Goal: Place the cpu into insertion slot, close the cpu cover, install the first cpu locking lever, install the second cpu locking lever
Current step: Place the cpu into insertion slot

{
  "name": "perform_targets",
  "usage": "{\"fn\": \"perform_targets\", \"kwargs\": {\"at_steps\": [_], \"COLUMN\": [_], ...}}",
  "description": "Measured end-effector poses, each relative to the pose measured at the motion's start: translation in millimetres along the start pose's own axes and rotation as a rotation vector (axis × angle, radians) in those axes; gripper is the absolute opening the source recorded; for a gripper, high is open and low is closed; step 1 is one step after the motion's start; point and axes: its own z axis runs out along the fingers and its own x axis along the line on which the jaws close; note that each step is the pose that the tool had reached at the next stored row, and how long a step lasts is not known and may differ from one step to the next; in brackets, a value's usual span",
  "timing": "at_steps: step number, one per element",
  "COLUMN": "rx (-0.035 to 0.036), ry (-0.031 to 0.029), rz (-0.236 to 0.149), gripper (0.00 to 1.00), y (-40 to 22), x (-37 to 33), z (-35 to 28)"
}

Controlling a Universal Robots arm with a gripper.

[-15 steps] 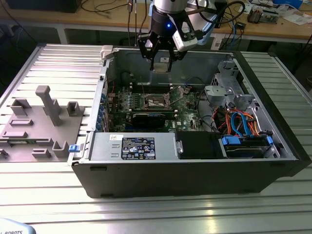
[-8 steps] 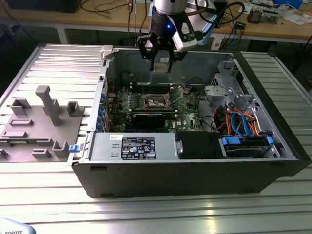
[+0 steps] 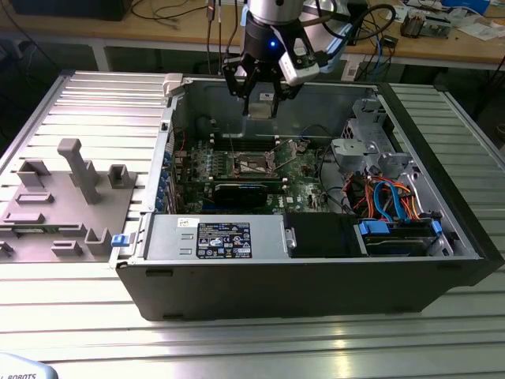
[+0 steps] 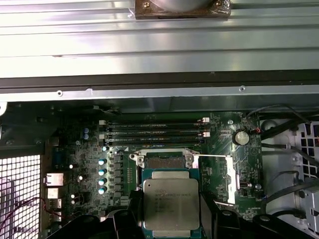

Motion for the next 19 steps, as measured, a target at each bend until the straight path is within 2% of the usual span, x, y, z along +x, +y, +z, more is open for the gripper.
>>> {"fn": "perform_targets", "kwargs": {"at_steps": [19], "rx": [0.0000], "ry": [0.0000], "rz": [0.000], "gripper": [0.54], "y": [-0.3], "x": [-0.1], "z": [3.7]}}
